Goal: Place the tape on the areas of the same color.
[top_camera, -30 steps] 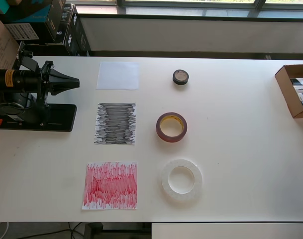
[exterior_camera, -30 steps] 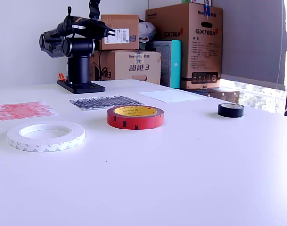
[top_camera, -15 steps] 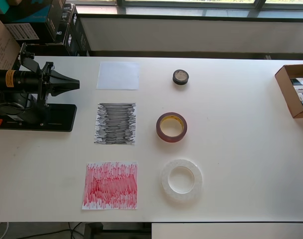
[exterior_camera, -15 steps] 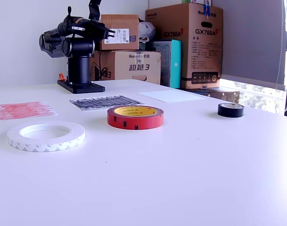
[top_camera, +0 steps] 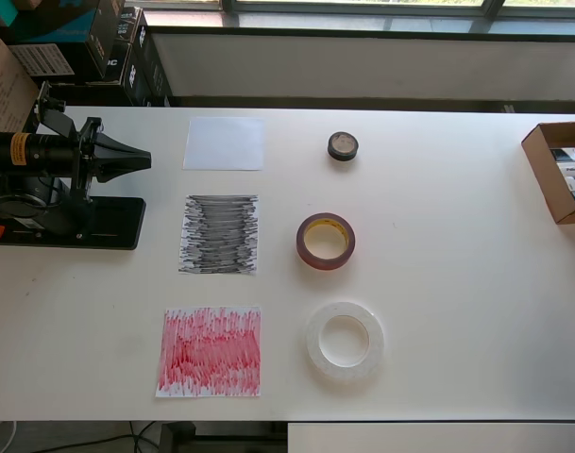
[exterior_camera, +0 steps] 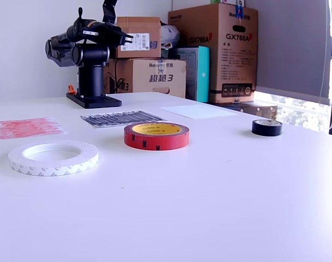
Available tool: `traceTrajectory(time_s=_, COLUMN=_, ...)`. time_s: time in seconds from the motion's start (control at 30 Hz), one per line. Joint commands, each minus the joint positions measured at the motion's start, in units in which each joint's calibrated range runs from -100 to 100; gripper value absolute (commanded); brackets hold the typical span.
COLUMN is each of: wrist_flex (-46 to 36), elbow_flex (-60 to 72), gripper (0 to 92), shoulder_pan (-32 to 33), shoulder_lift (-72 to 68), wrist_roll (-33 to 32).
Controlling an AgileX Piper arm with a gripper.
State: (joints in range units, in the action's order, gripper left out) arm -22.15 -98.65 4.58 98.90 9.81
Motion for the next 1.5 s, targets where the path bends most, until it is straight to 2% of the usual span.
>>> traceTrajectory(time_s=0.0, wrist_flex=0.6, elbow_flex=-0.2, gripper=0.3, shoulder_pan=-0.3, shoulder_lift=0.3, wrist_roll=-0.2)
traceTrajectory(time_s=1.2, wrist_flex=-0.1, elbow_flex=0.4, gripper=0.3, shoulder_pan=-0.2, shoulder_lift=-0.3, wrist_roll=0.1)
traceTrajectory(time_s=1.47, wrist_flex=-0.1, elbow_flex=9.7, gripper=0.3, shoulder_pan=1.7, shoulder_lift=-8.1, wrist_roll=-0.4)
